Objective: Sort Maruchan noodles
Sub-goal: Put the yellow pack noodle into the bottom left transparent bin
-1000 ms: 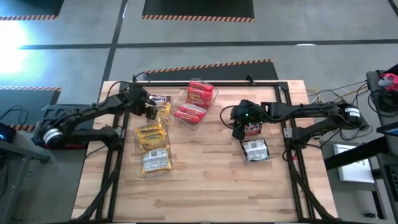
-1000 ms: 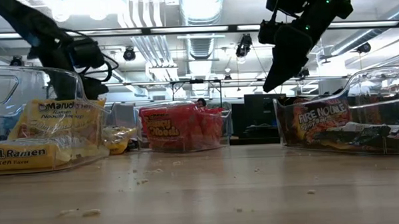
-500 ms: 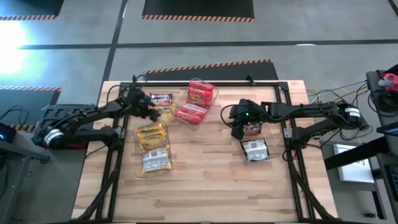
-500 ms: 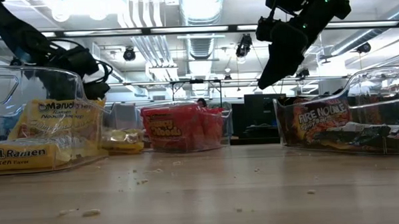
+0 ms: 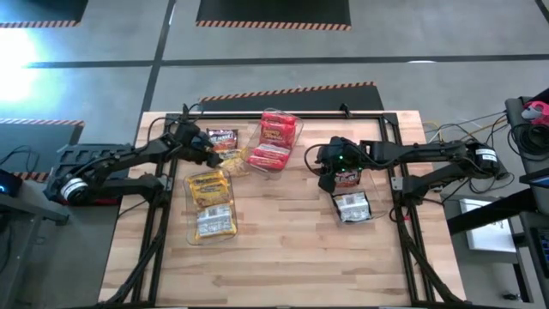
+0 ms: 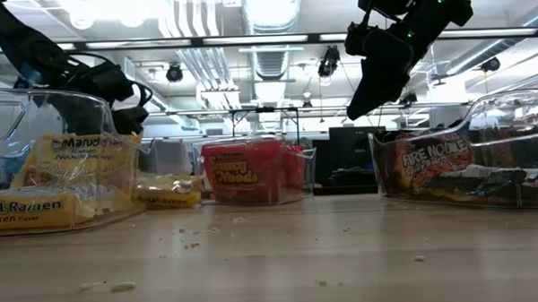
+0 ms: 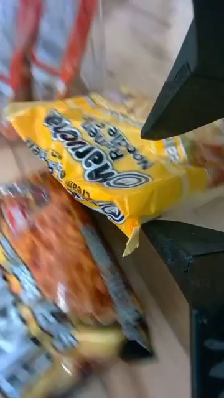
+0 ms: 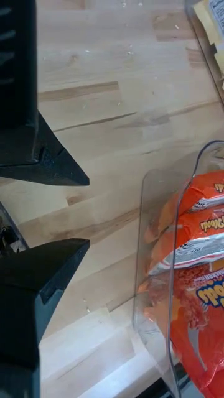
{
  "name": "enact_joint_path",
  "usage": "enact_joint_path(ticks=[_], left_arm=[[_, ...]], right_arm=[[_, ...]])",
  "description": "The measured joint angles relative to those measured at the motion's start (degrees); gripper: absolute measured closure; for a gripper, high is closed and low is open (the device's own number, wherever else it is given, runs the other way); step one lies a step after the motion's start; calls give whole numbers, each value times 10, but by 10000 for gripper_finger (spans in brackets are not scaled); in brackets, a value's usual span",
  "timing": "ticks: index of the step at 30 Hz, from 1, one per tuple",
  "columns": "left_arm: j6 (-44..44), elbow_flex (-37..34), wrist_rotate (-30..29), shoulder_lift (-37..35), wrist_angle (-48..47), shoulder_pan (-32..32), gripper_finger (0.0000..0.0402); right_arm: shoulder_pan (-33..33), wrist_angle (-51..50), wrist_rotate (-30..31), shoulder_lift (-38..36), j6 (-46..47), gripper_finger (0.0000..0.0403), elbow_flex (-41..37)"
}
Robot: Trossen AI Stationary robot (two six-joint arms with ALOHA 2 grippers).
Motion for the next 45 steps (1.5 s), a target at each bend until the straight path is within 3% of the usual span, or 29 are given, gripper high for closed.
enact_joint_path(ticks=[5,15,23,32,45], left_arm=[[3,0,-53,0,-52,0,196],[-26,-1,-27,38,-36,0,196],[-53,0,73,153,104,0,196],[-62,-1,136,187,187,0,196],[-70,-1,135,187,215,1,209]], right_arm=[[0,0,0,0,0,266,0],[0,0,0,0,-2,266,-9],[0,0,0,0,4,266,-17],[0,0,0,0,4,266,-17],[0,13,0,0,10,266,-17]])
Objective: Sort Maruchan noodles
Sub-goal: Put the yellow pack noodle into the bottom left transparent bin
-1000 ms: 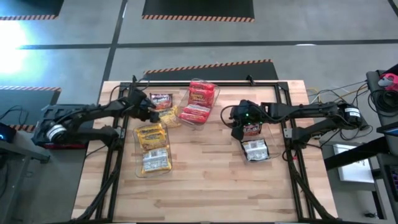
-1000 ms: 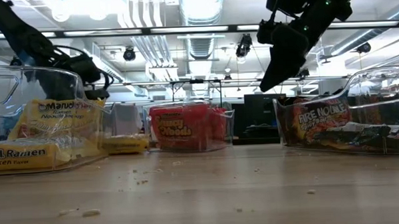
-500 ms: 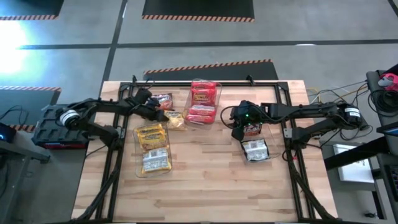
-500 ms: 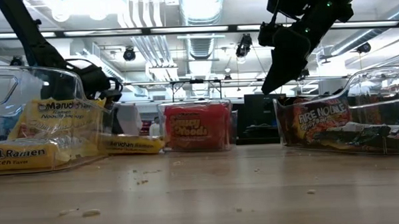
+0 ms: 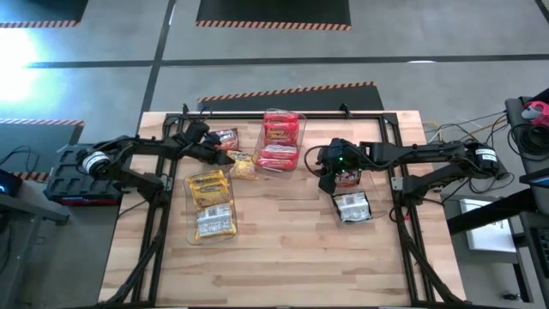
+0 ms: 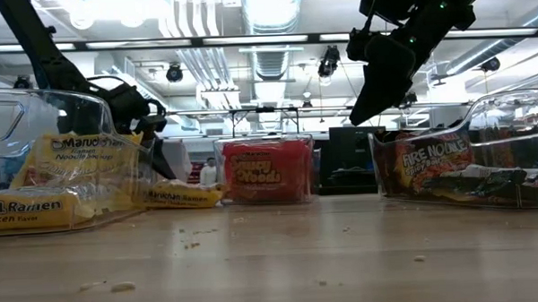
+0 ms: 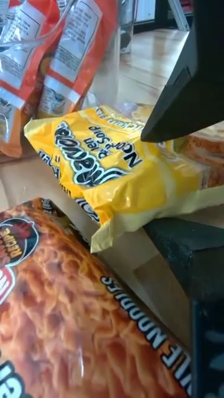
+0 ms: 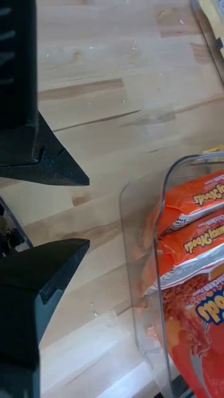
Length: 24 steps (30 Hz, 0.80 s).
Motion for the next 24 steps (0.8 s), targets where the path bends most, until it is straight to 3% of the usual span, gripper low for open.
enact_joint_path(ticks=[15,24], left_arm=[[-1,0,1,0,1,0,355],[0,1,10,-13,0,0,366]], right_arm=[[0,0,0,0,0,266,0],[0,0,0,0,0,266,0]])
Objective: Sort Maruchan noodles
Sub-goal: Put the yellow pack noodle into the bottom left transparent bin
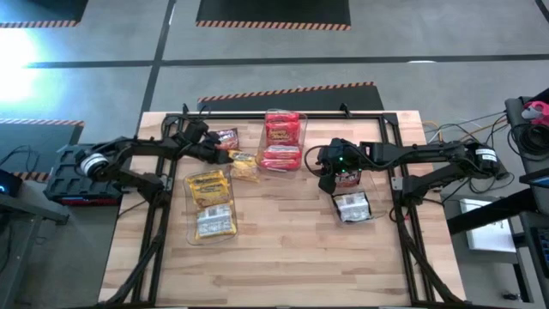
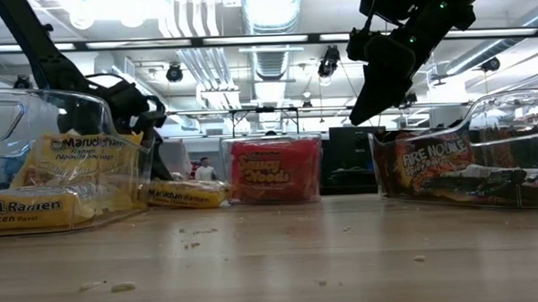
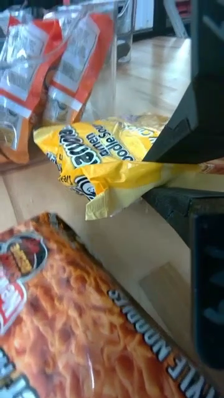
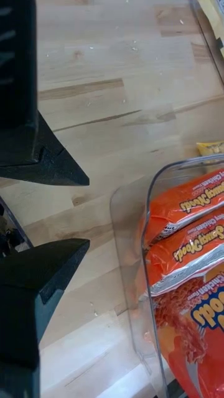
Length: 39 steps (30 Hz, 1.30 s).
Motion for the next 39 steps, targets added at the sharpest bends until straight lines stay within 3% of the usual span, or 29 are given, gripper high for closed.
enact_joint_path(ticks=[7,13,28,39], left_arm=[[0,0,12,-27,0,0,367],[0,0,13,-58,0,0,397],[2,0,11,-106,38,0,401],[7,0,6,-181,34,0,401]], right_arm=[[0,0,0,0,-1,266,0],[0,0,0,0,0,266,0],[0,0,0,0,0,266,0],[0,2,0,0,-1,266,0]])
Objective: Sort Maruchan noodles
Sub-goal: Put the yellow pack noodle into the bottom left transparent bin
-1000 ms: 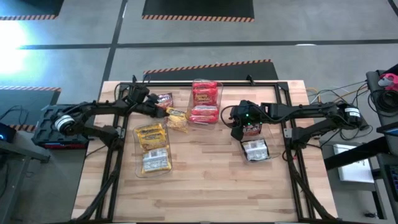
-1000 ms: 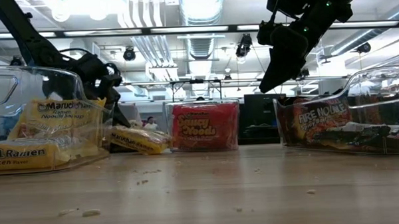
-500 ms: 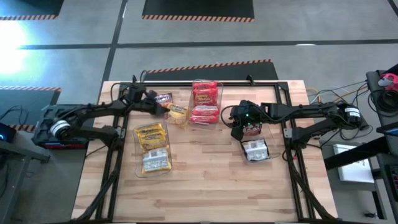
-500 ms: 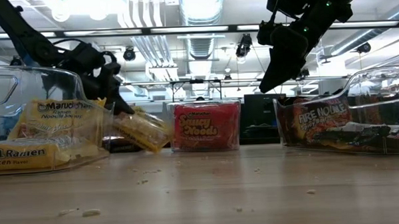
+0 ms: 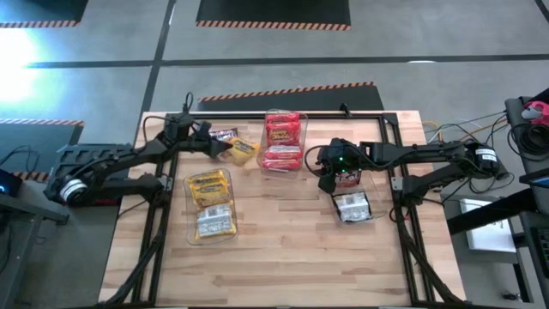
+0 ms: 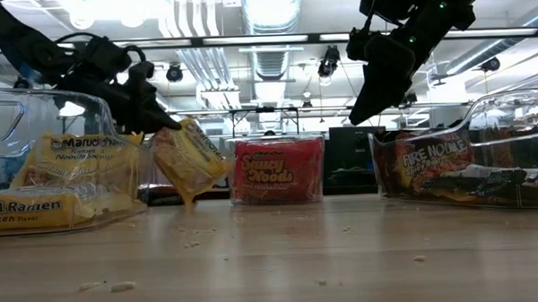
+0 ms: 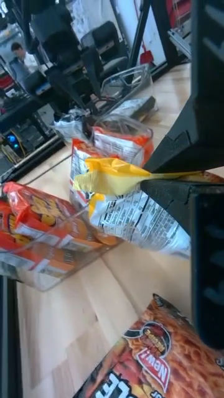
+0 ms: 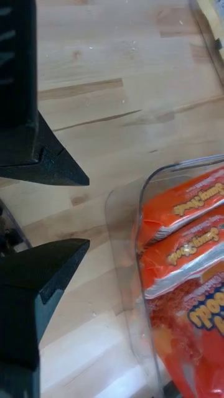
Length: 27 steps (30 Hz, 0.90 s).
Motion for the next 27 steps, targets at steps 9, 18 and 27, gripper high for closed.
enact_joint_path(ticks=[9,18,27], left_arm=[[15,0,-2,5,-46,-6,401],[30,0,0,14,-46,-21,401],[57,0,11,14,-47,-21,401]], right_arm=[[-15,289,-21,45,-58,266,3],[-116,267,-253,217,-40,254,128],[-145,152,-313,349,-102,200,316]])
